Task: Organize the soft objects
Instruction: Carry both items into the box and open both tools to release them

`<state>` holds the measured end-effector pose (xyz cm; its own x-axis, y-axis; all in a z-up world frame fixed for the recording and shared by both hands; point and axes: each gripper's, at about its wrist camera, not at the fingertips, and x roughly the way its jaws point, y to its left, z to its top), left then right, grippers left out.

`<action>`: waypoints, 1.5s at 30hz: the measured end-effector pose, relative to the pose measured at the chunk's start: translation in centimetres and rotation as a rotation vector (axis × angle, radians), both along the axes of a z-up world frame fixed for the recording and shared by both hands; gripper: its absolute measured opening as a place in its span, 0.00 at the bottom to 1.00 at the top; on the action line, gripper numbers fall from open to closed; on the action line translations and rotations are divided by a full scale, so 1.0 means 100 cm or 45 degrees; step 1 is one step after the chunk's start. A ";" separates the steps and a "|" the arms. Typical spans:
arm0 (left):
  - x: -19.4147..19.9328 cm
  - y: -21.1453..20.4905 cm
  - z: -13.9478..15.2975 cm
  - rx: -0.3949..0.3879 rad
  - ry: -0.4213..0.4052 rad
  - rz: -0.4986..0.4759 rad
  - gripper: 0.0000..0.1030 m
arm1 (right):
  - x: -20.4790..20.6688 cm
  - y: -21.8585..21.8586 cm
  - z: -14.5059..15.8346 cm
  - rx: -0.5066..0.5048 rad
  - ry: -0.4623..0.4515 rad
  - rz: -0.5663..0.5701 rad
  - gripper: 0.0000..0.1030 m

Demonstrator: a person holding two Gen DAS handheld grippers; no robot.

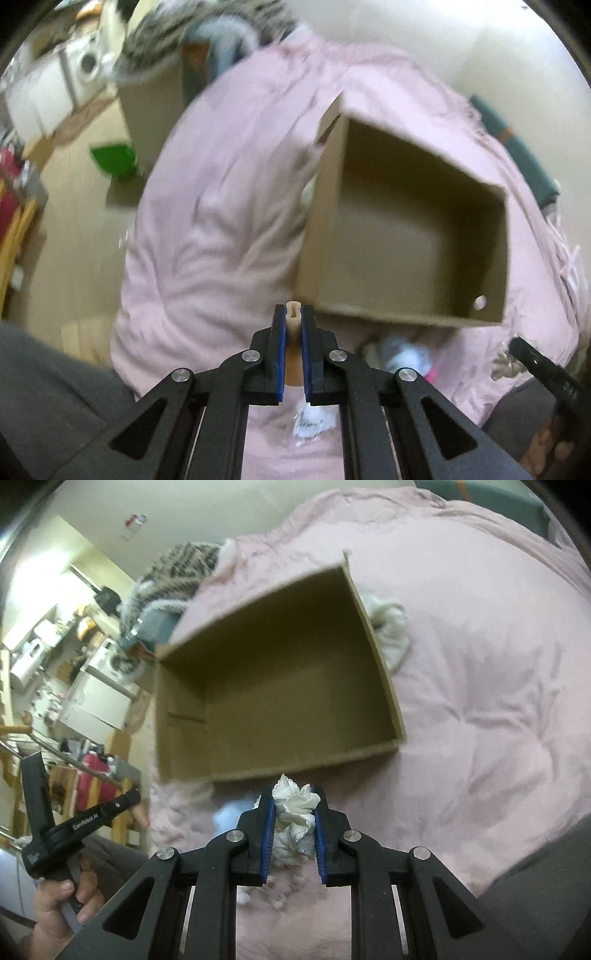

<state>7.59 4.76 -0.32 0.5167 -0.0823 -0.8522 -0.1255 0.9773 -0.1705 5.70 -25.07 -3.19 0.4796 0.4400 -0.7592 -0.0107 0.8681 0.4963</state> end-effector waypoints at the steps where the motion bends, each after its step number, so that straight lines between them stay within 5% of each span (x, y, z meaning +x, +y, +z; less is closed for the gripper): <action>1: 0.003 -0.001 0.010 -0.003 -0.044 -0.007 0.07 | 0.003 -0.001 0.003 0.011 -0.013 0.010 0.20; 8: 0.031 -0.036 0.047 0.014 -0.179 -0.102 0.07 | 0.033 0.001 0.018 -0.032 -0.100 0.042 0.20; 20: 0.068 -0.057 -0.009 -0.085 -0.103 -0.305 0.07 | 0.069 0.010 -0.016 -0.156 -0.025 0.026 0.20; 29: 0.076 -0.044 -0.028 -0.140 -0.036 -0.198 0.07 | 0.064 0.014 -0.030 -0.159 -0.001 0.045 0.20; 45: 0.069 -0.070 -0.033 -0.037 -0.039 -0.296 0.07 | 0.067 0.016 -0.033 -0.183 0.012 0.063 0.20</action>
